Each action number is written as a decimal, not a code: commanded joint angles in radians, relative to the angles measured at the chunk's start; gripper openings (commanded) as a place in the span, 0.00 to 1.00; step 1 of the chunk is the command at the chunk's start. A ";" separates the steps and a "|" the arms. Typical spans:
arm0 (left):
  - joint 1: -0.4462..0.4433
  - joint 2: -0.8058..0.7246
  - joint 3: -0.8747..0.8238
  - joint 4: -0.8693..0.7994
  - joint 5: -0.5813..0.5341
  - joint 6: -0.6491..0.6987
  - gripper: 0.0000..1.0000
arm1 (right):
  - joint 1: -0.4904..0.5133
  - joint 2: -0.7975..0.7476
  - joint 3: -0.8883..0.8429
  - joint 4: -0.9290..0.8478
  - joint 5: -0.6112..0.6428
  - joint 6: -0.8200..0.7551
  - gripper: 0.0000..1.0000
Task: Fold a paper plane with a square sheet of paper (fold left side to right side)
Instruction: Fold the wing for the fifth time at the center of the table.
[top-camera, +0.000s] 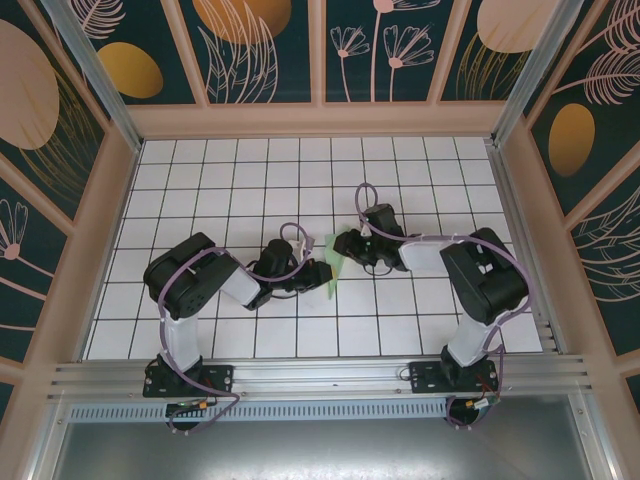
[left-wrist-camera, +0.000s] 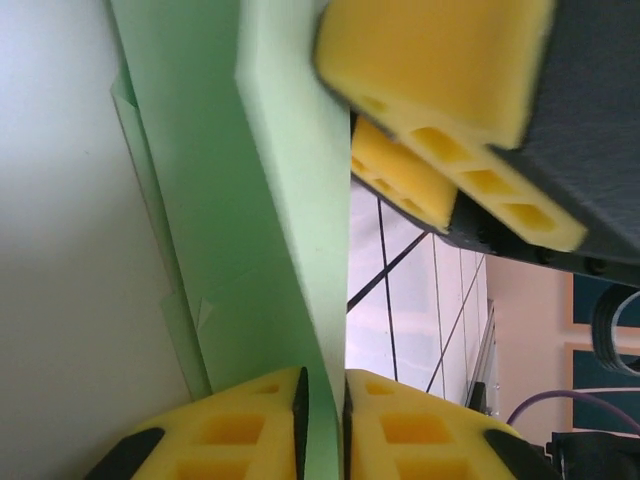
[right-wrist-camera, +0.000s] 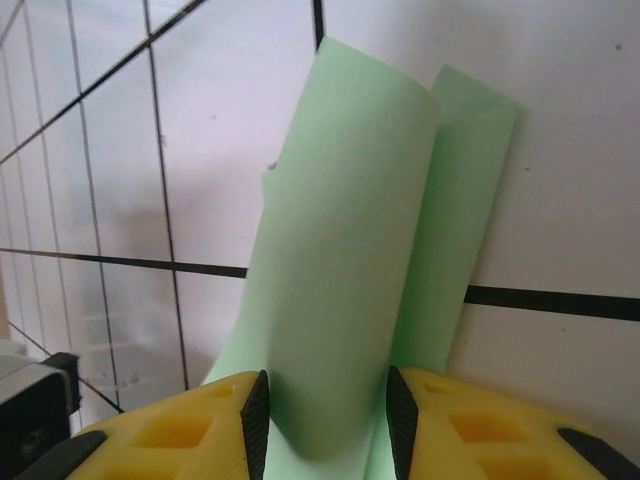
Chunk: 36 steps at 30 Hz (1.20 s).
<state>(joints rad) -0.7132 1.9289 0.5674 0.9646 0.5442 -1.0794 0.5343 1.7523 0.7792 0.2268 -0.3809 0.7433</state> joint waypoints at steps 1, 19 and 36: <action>0.008 0.007 -0.014 0.046 0.010 -0.010 0.23 | 0.007 0.033 0.026 -0.056 0.025 0.015 0.39; 0.027 -0.028 0.003 0.041 -0.022 -0.002 0.36 | 0.007 0.034 0.035 -0.072 0.026 -0.006 0.39; 0.028 0.007 0.016 -0.028 -0.052 0.004 0.05 | 0.020 -0.063 0.019 -0.021 0.028 -0.068 0.47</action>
<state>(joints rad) -0.6918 1.9163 0.5697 0.9604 0.5076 -1.0924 0.5476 1.7512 0.8017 0.1978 -0.3634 0.7132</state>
